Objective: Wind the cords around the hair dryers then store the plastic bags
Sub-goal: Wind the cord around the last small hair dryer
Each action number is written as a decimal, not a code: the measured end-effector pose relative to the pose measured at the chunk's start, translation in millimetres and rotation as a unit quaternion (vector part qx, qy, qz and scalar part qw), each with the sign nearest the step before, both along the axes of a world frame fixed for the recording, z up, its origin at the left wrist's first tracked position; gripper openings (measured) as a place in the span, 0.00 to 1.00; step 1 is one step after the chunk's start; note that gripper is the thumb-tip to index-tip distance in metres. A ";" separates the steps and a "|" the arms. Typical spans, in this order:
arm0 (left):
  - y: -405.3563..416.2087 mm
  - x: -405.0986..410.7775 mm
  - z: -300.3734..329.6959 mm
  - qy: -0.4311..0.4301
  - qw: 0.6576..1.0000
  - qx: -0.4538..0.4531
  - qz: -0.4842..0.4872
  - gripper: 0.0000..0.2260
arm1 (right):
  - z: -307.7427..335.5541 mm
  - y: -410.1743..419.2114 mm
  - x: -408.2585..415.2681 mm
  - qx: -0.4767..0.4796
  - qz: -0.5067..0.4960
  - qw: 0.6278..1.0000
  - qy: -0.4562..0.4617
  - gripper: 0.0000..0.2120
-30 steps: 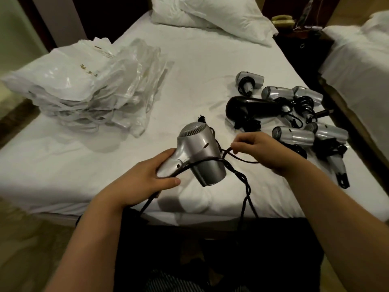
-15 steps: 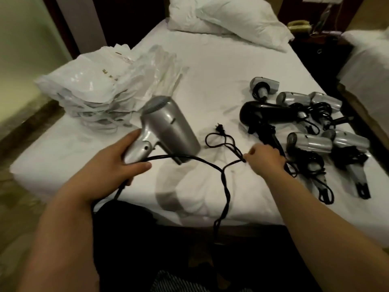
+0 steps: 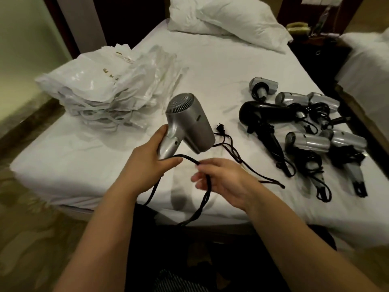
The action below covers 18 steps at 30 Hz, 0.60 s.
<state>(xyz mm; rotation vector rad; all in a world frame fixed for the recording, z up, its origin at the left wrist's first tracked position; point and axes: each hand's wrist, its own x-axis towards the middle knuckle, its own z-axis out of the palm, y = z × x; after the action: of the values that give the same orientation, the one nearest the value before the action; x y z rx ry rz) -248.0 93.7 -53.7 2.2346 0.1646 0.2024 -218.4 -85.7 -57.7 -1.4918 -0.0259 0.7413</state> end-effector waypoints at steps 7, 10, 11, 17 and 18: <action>15.8 -11.1 -7.3 0.050 0.974 0.198 -0.094 0.34 | 50.0 -34.9 21.7 -0.374 0.212 0.849 -0.309 0.13; 18.2 -13.6 -2.5 0.068 0.958 0.227 -0.160 0.34 | 70.0 -34.2 26.5 -0.463 0.216 0.757 -0.408 0.17; 17.7 -13.5 1.2 0.070 0.954 0.229 -0.178 0.34 | 74.8 -32.5 28.6 -0.478 0.199 0.736 -0.436 0.18; 22.4 -22.9 29.8 0.074 0.931 0.215 -0.285 0.32 | 78.8 -38.4 54.5 -0.377 0.181 0.785 -0.456 0.20; 22.4 -25.9 33.0 0.087 0.928 0.194 -0.307 0.31 | 73.2 -39.6 57.0 -0.343 0.190 0.817 -0.422 0.19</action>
<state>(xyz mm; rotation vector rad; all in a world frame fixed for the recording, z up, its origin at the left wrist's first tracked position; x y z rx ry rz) -274.0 116.1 -20.7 2.5727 -0.5234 -0.3333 -161.5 -125.3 15.5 -2.4681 -0.8316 0.3274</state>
